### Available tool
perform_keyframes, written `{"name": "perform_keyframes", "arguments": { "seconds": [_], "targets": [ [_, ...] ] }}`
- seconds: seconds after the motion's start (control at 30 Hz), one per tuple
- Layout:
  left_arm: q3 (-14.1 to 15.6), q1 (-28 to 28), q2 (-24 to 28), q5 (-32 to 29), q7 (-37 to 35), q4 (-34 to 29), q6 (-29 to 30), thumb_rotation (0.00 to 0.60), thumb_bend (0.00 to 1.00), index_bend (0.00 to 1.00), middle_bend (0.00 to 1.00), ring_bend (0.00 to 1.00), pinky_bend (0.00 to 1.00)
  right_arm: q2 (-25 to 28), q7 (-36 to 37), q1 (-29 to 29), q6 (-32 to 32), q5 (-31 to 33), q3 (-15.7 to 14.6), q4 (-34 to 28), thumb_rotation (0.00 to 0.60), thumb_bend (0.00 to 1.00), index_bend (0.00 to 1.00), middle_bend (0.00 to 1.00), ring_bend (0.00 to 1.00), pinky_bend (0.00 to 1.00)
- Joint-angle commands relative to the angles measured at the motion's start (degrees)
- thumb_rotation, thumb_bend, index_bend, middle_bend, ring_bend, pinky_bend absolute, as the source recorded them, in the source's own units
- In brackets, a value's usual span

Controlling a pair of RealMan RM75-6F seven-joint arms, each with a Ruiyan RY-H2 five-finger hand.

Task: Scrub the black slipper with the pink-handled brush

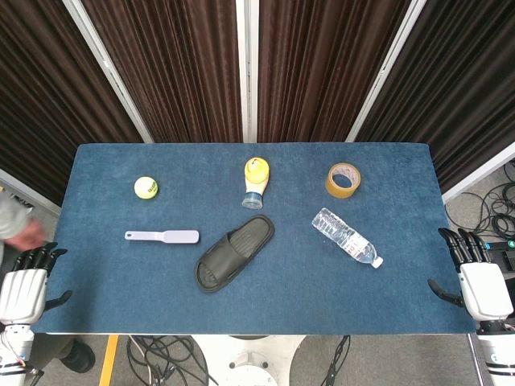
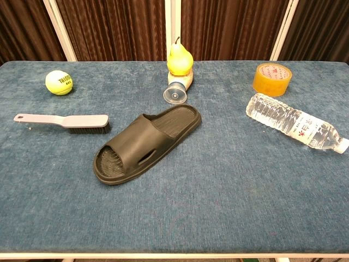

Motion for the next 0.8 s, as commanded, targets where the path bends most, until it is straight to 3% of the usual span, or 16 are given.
{"name": "perform_keyframes", "arguments": {
  "seconds": [0.03,0.23,0.43,0.6,0.8],
  "targets": [
    [-0.07,-0.12,-0.03,-0.13,0.06,0.04,-0.19,0.600,0.10,0.31,0.29,0.20,0.18,0.03,-0.01,0.01,-0.01,0.03,0.03,-0.03,0.600,0.11,0.01,0.10,0.01,0.02],
    [-0.72,-0.95,0.06,-1.03,0.55,0.06,-1.38,0.600,0.10,0.31,0.29,0.20,0.18,-0.08,-0.19,0.25,-0.24,-0.03,0.16,0.01,0.600,0.11,0.01,0.10,0.01,0.02],
    [-4.24,-5.73,0.05,-1.24,-3.85,1.46,-5.68,0.600,0.10,0.31,0.29,0.20,0.18,0.60,-1.48,1.40,-0.44,-0.40,1.23,-0.57,0.600,0.11,0.01,0.10,0.01,0.02],
    [-7.54,-14.13,0.41,-4.10,-7.44,3.88,-17.92,0.600,0.10,0.31,0.32,0.20,0.19,2.09,-3.52,2.68,-0.55,-0.70,2.53,-1.92,0.600,0.11,0.01,0.10,0.01,0.02],
    [-9.41,-24.73,-1.34,-10.62,-9.81,9.61,-36.48,0.600,0.10,0.31,0.38,0.27,0.29,3.14,-4.70,3.67,-1.24,-0.68,3.13,-3.17,0.600,0.11,0.01,0.10,0.01,0.02]
  ]
}}
